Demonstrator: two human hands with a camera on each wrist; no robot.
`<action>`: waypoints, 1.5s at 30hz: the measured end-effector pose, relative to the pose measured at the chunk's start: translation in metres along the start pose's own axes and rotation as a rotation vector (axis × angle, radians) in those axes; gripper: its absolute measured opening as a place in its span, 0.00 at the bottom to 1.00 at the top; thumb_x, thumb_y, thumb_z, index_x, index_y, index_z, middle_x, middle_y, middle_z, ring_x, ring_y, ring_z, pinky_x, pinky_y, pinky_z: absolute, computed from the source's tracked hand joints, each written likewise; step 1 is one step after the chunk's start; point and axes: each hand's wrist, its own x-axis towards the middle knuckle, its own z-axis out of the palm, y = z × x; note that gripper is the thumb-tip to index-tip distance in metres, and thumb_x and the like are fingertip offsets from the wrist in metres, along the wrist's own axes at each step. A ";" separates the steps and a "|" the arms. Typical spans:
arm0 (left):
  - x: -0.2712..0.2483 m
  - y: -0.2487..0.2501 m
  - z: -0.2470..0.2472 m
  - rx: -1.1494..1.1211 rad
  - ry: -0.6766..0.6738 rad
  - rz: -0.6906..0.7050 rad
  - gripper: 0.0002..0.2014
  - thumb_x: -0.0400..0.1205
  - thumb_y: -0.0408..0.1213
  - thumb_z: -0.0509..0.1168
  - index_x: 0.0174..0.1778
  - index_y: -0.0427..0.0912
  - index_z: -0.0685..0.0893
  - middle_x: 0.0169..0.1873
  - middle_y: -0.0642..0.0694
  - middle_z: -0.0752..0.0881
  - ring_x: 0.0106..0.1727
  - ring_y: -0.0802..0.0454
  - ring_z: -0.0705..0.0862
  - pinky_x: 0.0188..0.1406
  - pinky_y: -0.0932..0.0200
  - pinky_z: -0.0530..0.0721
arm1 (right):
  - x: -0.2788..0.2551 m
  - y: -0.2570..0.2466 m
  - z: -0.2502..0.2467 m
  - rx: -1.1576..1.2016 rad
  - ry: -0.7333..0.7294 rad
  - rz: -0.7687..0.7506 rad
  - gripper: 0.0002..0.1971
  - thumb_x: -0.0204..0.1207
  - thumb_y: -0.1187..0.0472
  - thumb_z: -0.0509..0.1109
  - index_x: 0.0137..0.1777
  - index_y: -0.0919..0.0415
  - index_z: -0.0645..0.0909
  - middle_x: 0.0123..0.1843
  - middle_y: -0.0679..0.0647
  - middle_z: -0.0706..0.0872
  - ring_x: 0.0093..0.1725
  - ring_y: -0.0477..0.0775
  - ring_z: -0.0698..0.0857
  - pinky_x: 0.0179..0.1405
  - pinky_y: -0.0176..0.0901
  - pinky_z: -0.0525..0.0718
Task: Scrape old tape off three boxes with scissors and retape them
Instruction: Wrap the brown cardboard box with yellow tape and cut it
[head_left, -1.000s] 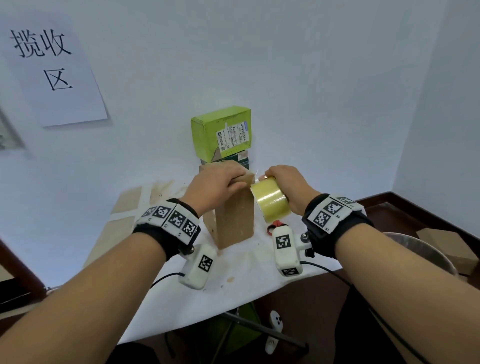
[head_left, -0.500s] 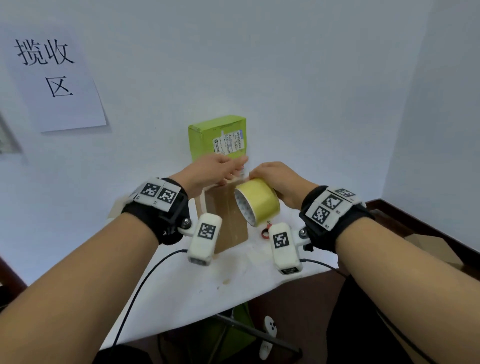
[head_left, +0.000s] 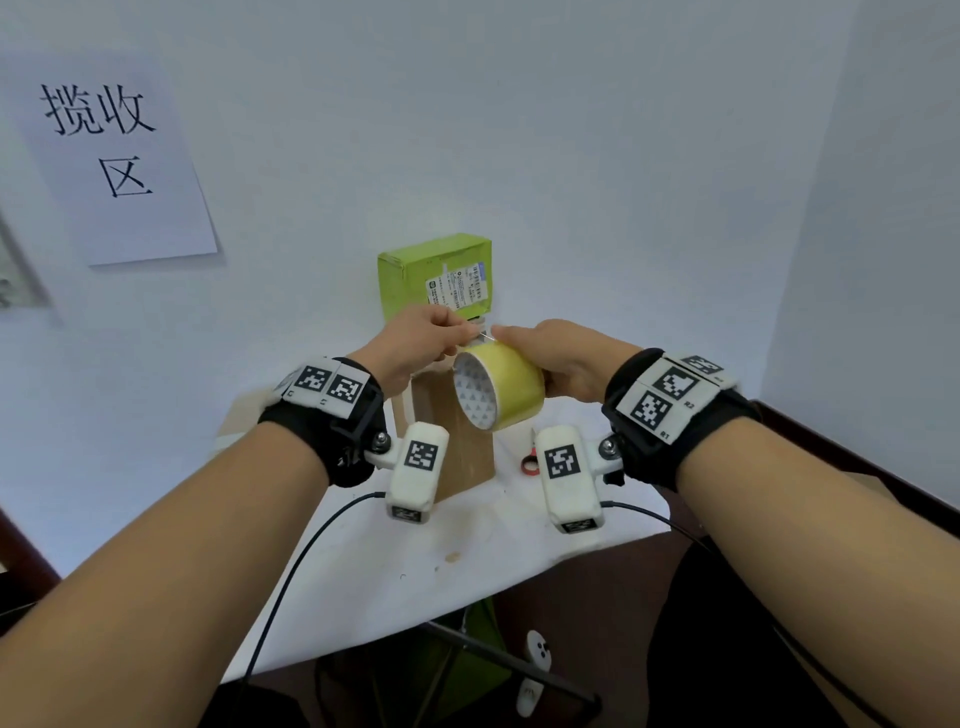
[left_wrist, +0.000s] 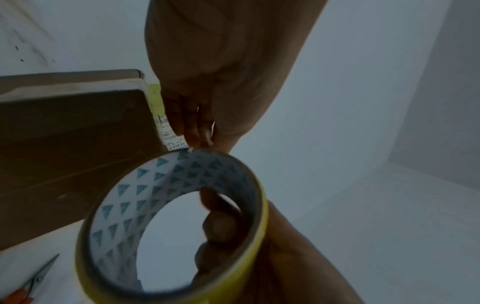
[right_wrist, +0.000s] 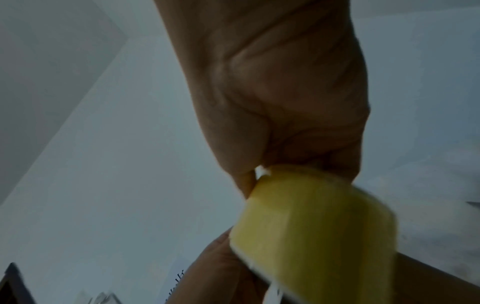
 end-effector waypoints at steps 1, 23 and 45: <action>0.000 0.000 0.001 0.003 0.010 0.007 0.08 0.79 0.37 0.71 0.46 0.35 0.85 0.35 0.46 0.82 0.34 0.57 0.76 0.34 0.70 0.78 | -0.002 0.000 0.000 0.022 -0.048 0.003 0.20 0.80 0.47 0.66 0.61 0.64 0.76 0.48 0.55 0.84 0.50 0.55 0.84 0.57 0.49 0.83; 0.031 -0.011 -0.023 0.235 0.154 0.094 0.10 0.81 0.38 0.70 0.34 0.42 0.81 0.29 0.50 0.83 0.32 0.56 0.78 0.39 0.63 0.78 | 0.010 0.002 0.010 0.004 -0.153 0.086 0.23 0.80 0.45 0.67 0.66 0.63 0.76 0.58 0.59 0.86 0.51 0.57 0.85 0.51 0.49 0.85; 0.055 -0.041 -0.014 0.200 0.117 0.082 0.07 0.83 0.38 0.67 0.47 0.37 0.83 0.34 0.48 0.82 0.28 0.55 0.76 0.29 0.61 0.77 | 0.022 -0.005 0.009 -0.119 -0.085 0.055 0.15 0.83 0.49 0.60 0.58 0.60 0.74 0.42 0.55 0.82 0.38 0.52 0.82 0.34 0.42 0.82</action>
